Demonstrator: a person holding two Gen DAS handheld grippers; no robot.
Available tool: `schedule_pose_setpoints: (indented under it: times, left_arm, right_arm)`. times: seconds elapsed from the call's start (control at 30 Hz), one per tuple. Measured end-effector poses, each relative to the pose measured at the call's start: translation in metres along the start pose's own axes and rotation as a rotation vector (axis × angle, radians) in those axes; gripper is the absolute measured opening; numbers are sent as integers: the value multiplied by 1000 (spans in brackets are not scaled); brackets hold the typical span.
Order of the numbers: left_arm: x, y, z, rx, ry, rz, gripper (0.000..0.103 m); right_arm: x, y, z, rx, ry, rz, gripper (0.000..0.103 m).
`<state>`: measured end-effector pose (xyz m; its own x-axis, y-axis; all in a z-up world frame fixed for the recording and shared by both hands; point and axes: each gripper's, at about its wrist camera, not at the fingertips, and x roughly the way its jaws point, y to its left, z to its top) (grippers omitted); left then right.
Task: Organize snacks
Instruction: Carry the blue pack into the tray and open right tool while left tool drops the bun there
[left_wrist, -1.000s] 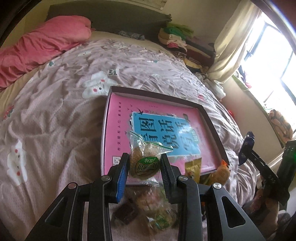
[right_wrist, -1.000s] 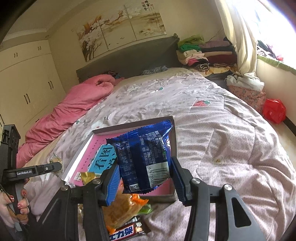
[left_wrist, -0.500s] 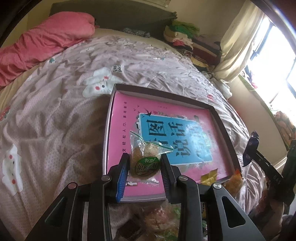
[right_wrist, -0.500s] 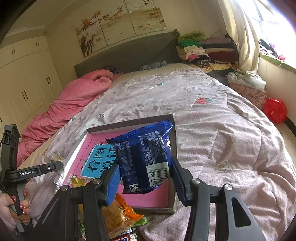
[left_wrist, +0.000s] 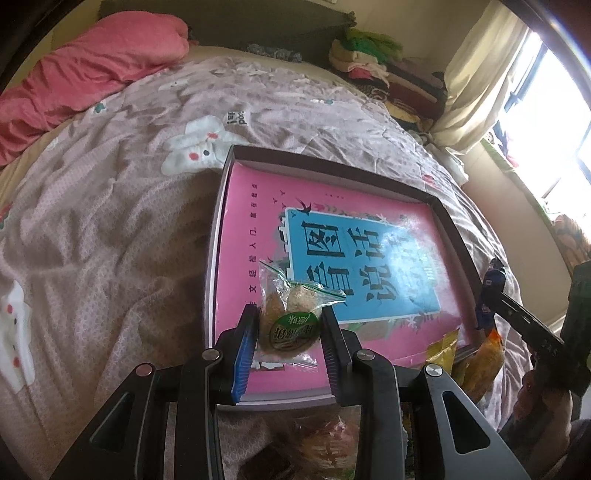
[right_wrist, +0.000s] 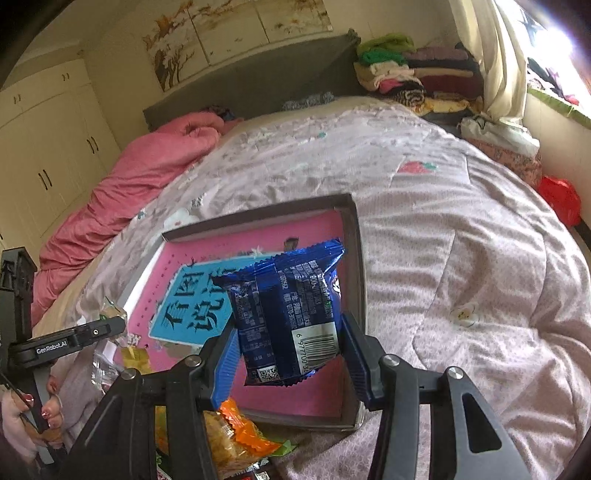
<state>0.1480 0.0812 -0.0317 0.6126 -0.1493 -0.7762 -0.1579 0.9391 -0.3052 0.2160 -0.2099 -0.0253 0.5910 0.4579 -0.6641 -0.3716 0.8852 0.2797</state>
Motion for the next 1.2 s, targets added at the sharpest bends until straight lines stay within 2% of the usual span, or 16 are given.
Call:
schedule_pose_setpoints:
  times: [0.2, 0.43, 0.73, 1.2]
  left_arm:
    - [4, 0, -2, 2, 13, 0, 34]
    - [7, -1, -5, 10, 25, 4, 35]
    - [11, 3, -5, 1, 41, 16, 35]
    - [11, 3, -5, 5, 45, 12, 36]
  right_arm:
    - [9, -7, -6, 33, 49, 7, 52]
    - [9, -6, -6, 27, 57, 2, 52]
    - [13, 4, -5, -46, 94, -31, 52]
    - [8, 1, -5, -28, 69, -6, 52]
